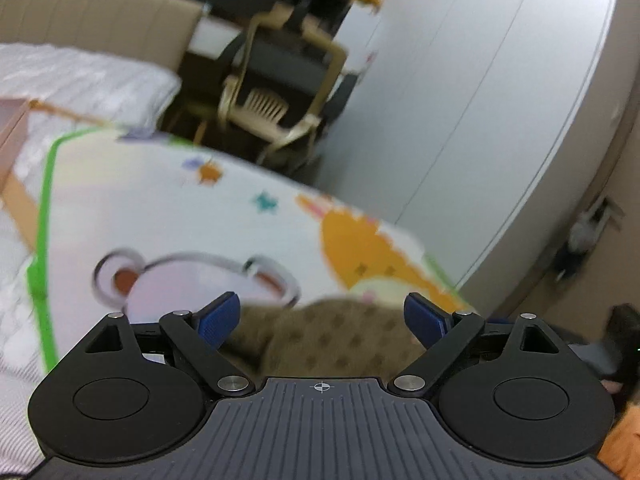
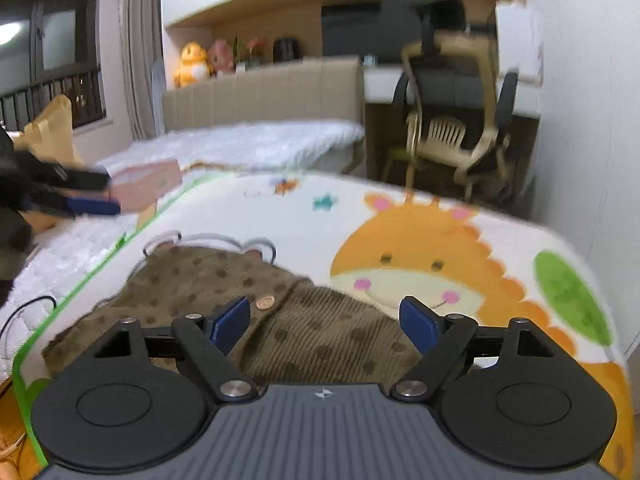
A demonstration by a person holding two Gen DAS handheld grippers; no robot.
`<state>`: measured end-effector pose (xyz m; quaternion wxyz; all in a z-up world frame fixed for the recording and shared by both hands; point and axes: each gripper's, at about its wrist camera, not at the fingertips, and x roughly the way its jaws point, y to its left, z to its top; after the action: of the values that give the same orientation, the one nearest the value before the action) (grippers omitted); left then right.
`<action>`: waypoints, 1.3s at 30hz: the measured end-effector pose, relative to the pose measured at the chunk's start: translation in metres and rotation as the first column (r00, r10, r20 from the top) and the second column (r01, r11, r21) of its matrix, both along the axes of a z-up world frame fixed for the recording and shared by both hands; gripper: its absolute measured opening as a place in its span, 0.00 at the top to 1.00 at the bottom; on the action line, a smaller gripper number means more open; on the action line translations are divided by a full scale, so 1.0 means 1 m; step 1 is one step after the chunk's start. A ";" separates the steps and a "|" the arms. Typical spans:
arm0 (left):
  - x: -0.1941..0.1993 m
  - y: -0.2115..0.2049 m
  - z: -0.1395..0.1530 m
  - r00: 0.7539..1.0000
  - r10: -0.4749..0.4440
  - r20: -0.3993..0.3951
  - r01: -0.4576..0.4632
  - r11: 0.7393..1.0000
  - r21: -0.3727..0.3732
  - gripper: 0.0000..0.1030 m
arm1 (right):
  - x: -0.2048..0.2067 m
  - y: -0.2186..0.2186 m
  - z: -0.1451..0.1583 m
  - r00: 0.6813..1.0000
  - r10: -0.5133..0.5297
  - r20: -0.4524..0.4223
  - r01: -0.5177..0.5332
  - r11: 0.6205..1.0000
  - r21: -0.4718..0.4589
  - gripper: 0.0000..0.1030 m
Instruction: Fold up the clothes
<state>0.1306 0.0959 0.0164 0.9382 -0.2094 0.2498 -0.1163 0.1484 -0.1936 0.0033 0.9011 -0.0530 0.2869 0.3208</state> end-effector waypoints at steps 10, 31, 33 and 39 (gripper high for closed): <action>0.043 -0.032 -0.064 0.976 -0.110 -0.190 0.092 0.991 -0.100 0.12 | -0.021 -0.049 -0.023 0.991 -0.130 0.020 0.131 0.958 -0.257 0.08; 0.073 0.026 -0.064 0.980 -0.063 -0.187 0.016 0.969 -0.246 0.08 | 0.118 -0.004 -0.011 0.949 -0.058 -0.310 0.138 0.959 0.246 0.08; 0.082 0.038 -0.054 0.989 0.005 -0.148 -0.037 0.976 -0.216 0.08 | 0.128 0.009 -0.003 0.965 -0.087 -0.246 0.139 0.969 0.202 0.09; 0.081 0.063 -0.025 0.989 0.125 -0.078 -0.134 0.983 -0.125 0.08 | 0.107 0.026 0.012 0.987 -0.152 0.057 0.153 0.988 -0.022 0.09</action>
<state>0.2115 0.1586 -0.0089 0.9189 -0.2899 0.2600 -0.0636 0.2553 -0.1678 0.0151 0.9297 -0.0517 0.2696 0.2456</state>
